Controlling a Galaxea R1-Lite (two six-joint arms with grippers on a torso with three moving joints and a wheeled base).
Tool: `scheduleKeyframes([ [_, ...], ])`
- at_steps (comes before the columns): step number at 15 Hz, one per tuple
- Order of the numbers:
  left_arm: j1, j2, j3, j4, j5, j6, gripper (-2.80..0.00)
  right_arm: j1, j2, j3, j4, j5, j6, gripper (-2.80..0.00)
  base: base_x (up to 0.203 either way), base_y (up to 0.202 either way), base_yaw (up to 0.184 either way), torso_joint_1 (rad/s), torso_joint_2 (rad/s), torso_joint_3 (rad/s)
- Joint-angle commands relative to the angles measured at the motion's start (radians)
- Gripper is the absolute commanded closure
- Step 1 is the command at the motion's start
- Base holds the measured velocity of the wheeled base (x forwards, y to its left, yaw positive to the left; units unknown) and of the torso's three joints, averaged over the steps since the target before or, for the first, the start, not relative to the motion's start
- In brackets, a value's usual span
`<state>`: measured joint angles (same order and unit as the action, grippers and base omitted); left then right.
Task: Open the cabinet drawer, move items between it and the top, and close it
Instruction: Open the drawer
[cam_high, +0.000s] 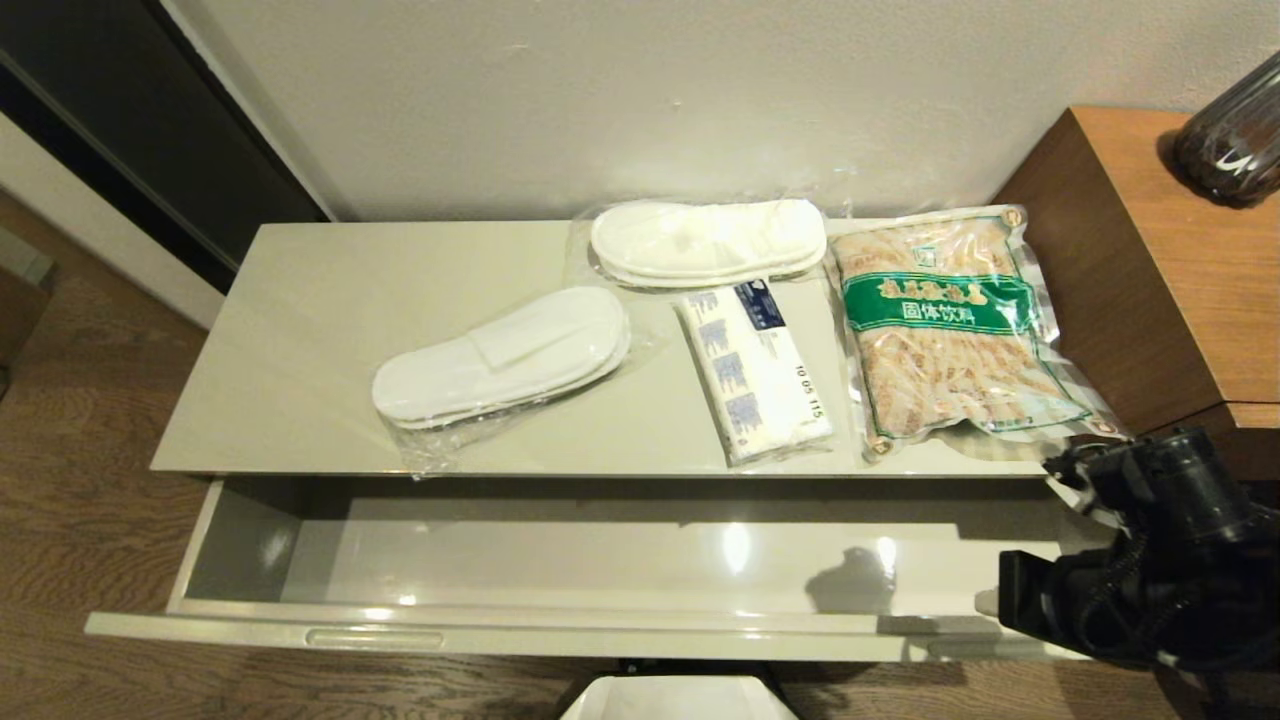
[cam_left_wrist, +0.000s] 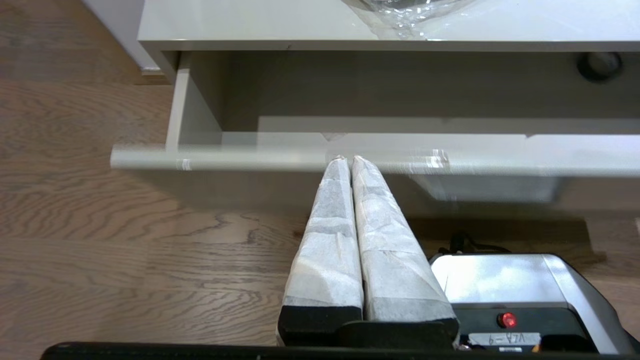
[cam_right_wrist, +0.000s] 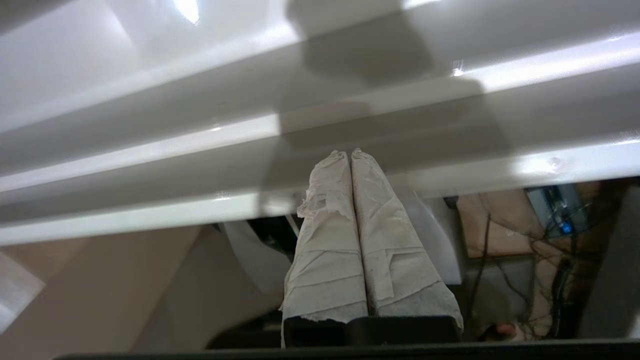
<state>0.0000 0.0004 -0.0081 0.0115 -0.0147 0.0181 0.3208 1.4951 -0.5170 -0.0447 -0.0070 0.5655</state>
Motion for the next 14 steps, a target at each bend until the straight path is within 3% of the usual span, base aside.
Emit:
scheduleKeyframes([
  [1,0.000,0.000,0.000,-0.001,0.000,0.001,0.00,0.014,-0.202,0.004,0.105,-0.004,0.004,0.00,0.000,0.000,0.000,0.000,0.00,0.000],
  [5,0.000,0.000,0.002,-0.004,0.001,0.005,0.00,0.022,-0.538,-0.087,0.547,-0.005,0.033,0.00,0.000,0.000,0.000,0.000,0.00,0.000],
  [7,0.000,0.000,0.002,-0.005,0.001,0.005,0.00,-0.028,-0.630,-0.191,0.776,-0.014,0.059,0.00,0.000,0.000,0.000,0.000,0.00,0.000],
  [10,0.000,0.000,0.002,-0.005,0.001,0.005,0.00,-0.074,-0.619,-0.297,0.839,-0.019,0.065,0.00,0.000,0.000,0.000,0.000,0.00,0.000],
  [14,0.000,0.000,-0.001,0.005,-0.001,0.008,0.00,-0.075,-0.517,-0.332,0.777,-0.032,0.058,0.00,0.000,0.000,0.000,0.000,0.00,0.000],
])
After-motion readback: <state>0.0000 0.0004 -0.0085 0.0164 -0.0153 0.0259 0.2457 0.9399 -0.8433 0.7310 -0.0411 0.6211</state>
